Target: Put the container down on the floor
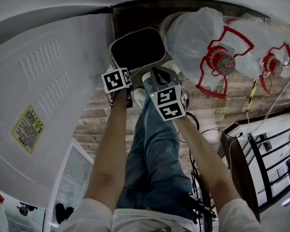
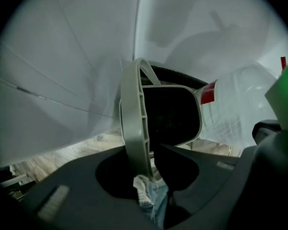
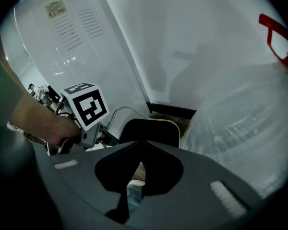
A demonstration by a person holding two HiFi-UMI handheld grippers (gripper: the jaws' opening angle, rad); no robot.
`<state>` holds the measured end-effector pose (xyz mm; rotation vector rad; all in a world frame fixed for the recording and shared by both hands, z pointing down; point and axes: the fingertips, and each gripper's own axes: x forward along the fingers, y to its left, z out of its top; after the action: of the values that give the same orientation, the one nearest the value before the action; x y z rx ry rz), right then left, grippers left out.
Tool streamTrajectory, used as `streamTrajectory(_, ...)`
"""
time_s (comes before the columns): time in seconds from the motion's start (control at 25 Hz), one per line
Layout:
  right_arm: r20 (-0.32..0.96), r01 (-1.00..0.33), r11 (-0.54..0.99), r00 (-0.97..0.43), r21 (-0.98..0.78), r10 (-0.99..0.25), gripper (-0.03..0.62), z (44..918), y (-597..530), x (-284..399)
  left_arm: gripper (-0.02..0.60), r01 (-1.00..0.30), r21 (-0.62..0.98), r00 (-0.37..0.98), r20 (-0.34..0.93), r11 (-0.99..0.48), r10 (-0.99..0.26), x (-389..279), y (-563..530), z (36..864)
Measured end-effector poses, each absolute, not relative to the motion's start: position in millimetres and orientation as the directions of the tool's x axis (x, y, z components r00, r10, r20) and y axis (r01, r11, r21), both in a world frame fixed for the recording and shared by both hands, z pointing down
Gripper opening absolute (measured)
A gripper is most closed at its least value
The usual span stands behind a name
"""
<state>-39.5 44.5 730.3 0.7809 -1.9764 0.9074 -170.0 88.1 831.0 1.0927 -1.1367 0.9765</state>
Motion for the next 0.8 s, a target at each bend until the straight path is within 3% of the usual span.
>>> streamTrajectory(0.48, 0.857, -0.776, 0.544, -0.482, -0.319, -0.184, 0.026, 731, 44, -40, 0.234, -0.967, 0.09, 0.124, 0.984, 0.239, 0.131, -185, 111, 841)
streamTrajectory(0.8, 0.856, -0.77, 0.555, -0.483, -0.315, -0.185, 0.026, 733, 45, -42, 0.245, -0.962, 0.075, 0.111, 0.986, 0.264, 0.123, -197, 116, 843)
